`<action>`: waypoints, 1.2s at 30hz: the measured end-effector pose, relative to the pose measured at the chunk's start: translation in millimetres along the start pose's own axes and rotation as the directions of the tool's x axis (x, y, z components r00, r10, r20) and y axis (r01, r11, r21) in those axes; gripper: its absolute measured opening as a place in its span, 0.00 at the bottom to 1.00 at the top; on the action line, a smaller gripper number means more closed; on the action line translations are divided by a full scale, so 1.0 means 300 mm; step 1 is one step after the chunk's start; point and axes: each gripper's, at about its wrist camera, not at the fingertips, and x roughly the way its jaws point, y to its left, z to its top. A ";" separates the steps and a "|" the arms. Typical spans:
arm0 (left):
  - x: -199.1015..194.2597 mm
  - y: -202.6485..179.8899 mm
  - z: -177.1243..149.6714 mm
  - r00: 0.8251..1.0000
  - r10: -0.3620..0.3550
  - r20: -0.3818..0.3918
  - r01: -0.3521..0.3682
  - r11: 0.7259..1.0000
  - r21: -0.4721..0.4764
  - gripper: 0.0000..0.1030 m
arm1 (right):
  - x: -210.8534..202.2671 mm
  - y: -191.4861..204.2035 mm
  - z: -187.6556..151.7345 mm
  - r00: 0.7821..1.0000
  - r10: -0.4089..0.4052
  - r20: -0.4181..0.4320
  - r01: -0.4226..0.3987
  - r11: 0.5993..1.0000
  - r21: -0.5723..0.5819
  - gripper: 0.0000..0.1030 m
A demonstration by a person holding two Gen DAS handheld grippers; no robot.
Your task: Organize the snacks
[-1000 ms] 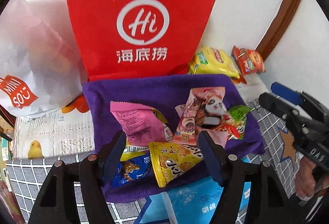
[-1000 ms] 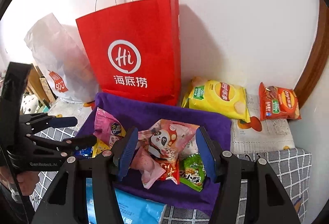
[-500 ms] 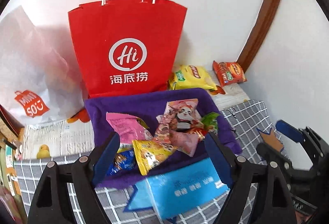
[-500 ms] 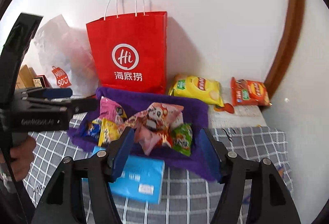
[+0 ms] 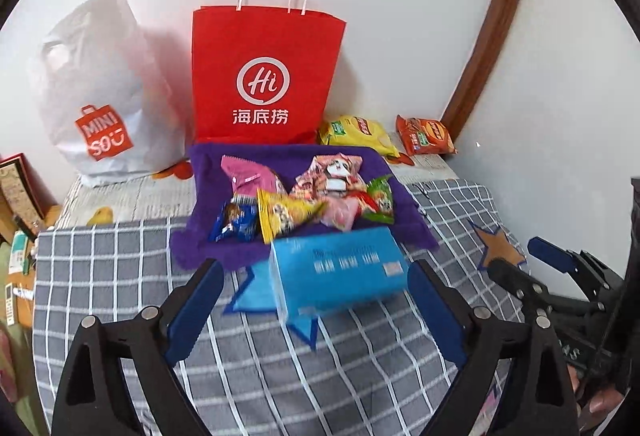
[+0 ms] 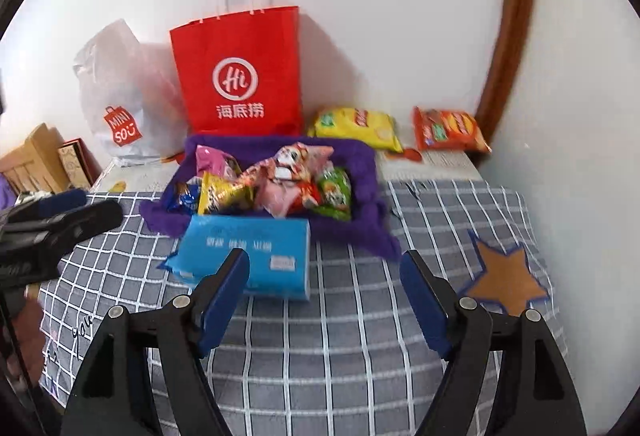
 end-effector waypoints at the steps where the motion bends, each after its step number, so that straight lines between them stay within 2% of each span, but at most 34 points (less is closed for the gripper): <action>1: -0.017 -0.011 -0.020 1.000 -0.003 0.001 0.003 1.000 0.004 0.92 | -0.010 -0.002 -0.012 1.000 0.004 0.000 -0.004 1.000 0.004 0.75; 3: -0.051 -0.036 -0.056 1.000 -0.003 0.009 0.003 1.000 0.012 0.93 | -0.043 -0.004 -0.045 1.000 0.001 0.004 -0.001 1.000 0.015 0.76; 5: -0.086 -0.059 -0.089 1.000 0.011 0.025 -0.011 1.000 0.023 0.94 | -0.072 -0.003 -0.071 1.000 -0.018 0.012 0.018 1.000 0.008 0.81; 8: -0.136 -0.092 -0.131 0.998 0.026 0.053 -0.028 0.999 0.031 0.95 | -0.141 0.001 -0.115 0.998 -0.039 0.052 0.040 0.999 -0.020 0.85; 16: -0.252 -0.185 -0.202 0.991 0.062 0.119 -0.070 0.996 0.061 0.98 | -0.284 -0.062 -0.183 0.995 0.038 0.094 -0.044 0.997 0.056 0.91; 21: -0.282 -0.212 -0.231 0.987 0.091 0.133 -0.099 0.993 0.058 0.98 | -0.338 -0.074 -0.209 0.994 0.023 0.111 -0.029 0.998 0.055 0.92; 26: -0.310 -0.219 -0.249 0.984 0.102 0.146 -0.108 0.993 0.036 0.98 | -0.379 -0.089 -0.226 0.992 0.028 0.122 -0.035 0.998 0.054 0.92; 36: -0.346 -0.216 -0.253 0.981 0.110 0.161 -0.114 0.993 0.016 0.98 | -0.406 -0.106 -0.235 0.990 -0.019 0.140 0.011 0.998 0.058 0.92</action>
